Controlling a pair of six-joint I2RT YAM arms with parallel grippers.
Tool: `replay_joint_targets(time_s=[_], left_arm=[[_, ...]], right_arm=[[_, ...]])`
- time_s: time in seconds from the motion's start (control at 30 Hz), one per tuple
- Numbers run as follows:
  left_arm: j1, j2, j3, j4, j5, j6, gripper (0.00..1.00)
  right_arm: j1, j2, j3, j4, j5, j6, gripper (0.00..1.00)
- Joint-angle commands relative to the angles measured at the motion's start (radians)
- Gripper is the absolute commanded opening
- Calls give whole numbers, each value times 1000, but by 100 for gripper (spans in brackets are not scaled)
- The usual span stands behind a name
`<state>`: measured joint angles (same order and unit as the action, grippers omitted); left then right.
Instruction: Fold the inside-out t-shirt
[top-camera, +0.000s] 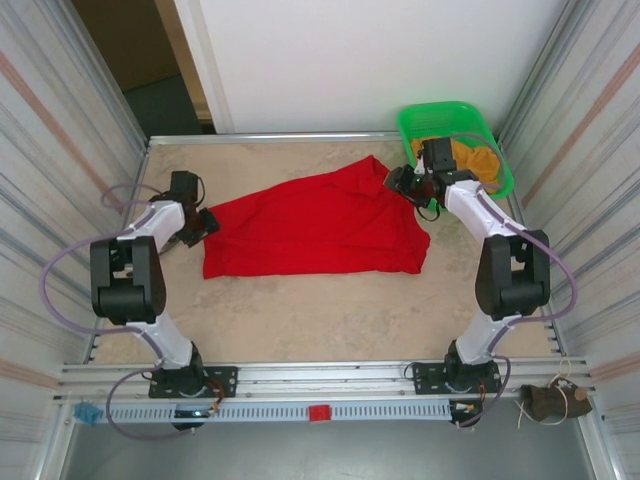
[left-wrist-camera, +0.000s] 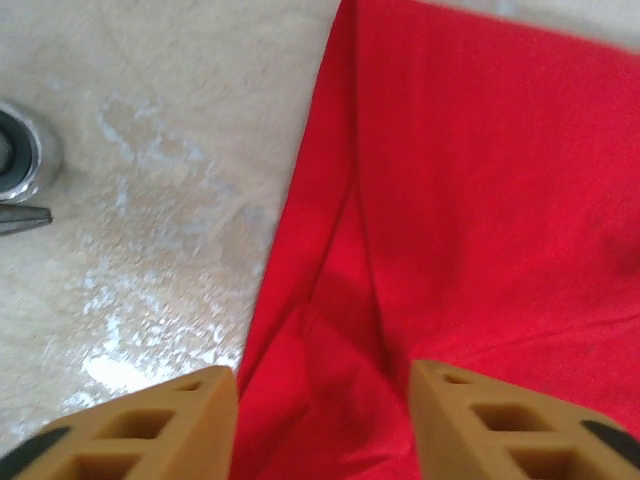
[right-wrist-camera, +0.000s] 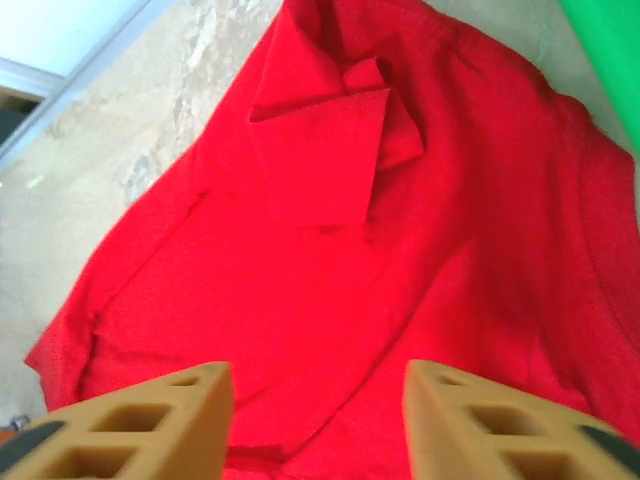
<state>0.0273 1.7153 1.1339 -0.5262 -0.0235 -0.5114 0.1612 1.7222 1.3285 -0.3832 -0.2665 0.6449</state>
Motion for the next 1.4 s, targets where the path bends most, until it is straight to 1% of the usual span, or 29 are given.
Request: replay_joint_targets(time_s=[0.0, 0.1, 0.17, 0.23, 0.33, 0.43, 0.53, 0.7, 0.87, 1.0, 1.13, 1.17, 1.2, 1.23, 1.27, 1.3, 1.33, 1.37], left_arm=[[6, -41, 45, -15, -14, 39, 56], [4, -166, -25, -34, 11, -13, 57], [-1, -279, -135, -21, 42, -87, 57], [-7, -413, -286, 24, 88, -188, 57], [-43, -568, -475, 75, 87, -323, 58], [-84, -643, -568, 79, 41, -387, 59], [-91, -618, -589, 76, 4, -391, 61], [-87, -482, -527, 64, -40, -311, 61], [-84, -414, -474, 80, -65, -268, 61], [-83, -358, -445, 100, -72, -242, 58], [-82, -308, -428, 113, -75, -221, 51], [-81, -300, -427, 121, -77, -213, 48], [-79, -293, -426, 123, -79, -208, 44], [-77, -288, -424, 124, -79, -202, 40], [-73, -285, -423, 129, -79, -194, 34], [-69, -280, -422, 131, -79, -185, 23], [-63, -280, -419, 128, -77, -178, 11], [-57, -282, -418, 122, -71, -171, 0]], right_arm=[[-5, -82, -1, -17, -18, -49, 54], [-8, -219, -102, -52, 4, -48, 56], [-14, -308, -198, -69, 20, -34, 56], [-21, -389, -317, -65, 34, -16, 56], [-31, -441, -442, -62, 42, -14, 56], [-47, -451, -514, -72, 57, -44, 56], [-67, -442, -564, -62, 51, -59, 55], [-66, -423, -628, -12, 23, -51, 55], [-66, -381, -631, 13, 20, -60, 55], [-66, -331, -624, 35, 13, -59, 55], [-58, -300, -635, 63, 1, -43, 53], [-56, -295, -638, 70, 1, -39, 51], [-55, -290, -641, 76, 0, -37, 46], [-55, -287, -643, 75, -1, -37, 39], [-56, -286, -643, 75, 1, -40, 27], [-58, -288, -644, 70, 6, -45, 14], [-61, -294, -646, 64, 9, -49, 4], [-68, -306, -648, 51, 12, -54, 0]])
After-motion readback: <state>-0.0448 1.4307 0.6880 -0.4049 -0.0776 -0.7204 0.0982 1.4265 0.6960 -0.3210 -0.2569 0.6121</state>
